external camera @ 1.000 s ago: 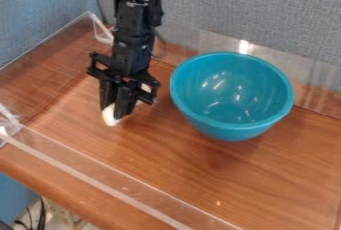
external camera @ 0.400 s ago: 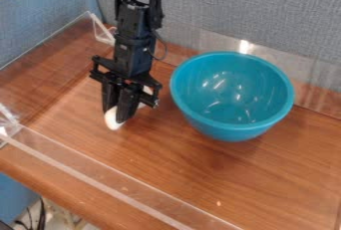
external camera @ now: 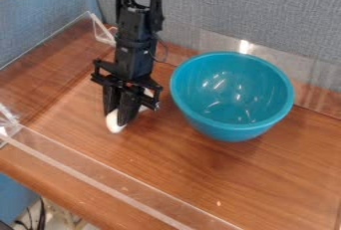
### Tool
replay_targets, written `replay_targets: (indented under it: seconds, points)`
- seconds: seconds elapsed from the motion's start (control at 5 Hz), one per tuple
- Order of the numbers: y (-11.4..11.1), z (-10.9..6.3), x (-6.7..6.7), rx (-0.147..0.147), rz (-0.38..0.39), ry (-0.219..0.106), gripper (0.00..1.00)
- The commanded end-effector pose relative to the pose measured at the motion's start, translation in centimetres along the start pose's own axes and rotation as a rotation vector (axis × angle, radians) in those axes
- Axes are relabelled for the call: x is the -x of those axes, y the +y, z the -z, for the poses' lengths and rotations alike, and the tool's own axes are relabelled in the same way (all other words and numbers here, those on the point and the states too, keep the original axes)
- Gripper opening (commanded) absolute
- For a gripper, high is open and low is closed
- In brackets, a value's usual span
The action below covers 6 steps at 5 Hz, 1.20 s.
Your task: Remove the mushroom from inside the blue bowl and put it on the table
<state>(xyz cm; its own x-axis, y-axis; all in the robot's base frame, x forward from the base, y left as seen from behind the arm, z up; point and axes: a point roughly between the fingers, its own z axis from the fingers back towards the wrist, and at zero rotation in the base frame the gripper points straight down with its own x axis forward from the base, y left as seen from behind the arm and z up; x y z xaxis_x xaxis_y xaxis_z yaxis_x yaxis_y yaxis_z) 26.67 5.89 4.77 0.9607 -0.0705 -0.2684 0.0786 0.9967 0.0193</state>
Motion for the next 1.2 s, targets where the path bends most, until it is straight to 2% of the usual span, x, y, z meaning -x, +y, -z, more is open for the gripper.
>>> replay_targets:
  seconds: [0.0, 0.2, 0.4, 0.6, 1.0]
  points:
    - [0.6, -0.8, 0.1, 0.008, -0.008, -0.027, 0.0]
    - [0.7, -0.7, 0.1, 0.019, -0.008, -0.022, 0.0]
    - [0.8, -1.6, 0.6, 0.028, -0.013, -0.039, 1.0]
    - [1.0, -2.5, 1.1, 0.036, -0.019, -0.057, 1.0]
    - [1.0, -2.2, 1.1, 0.051, -0.013, -0.071, 1.0]
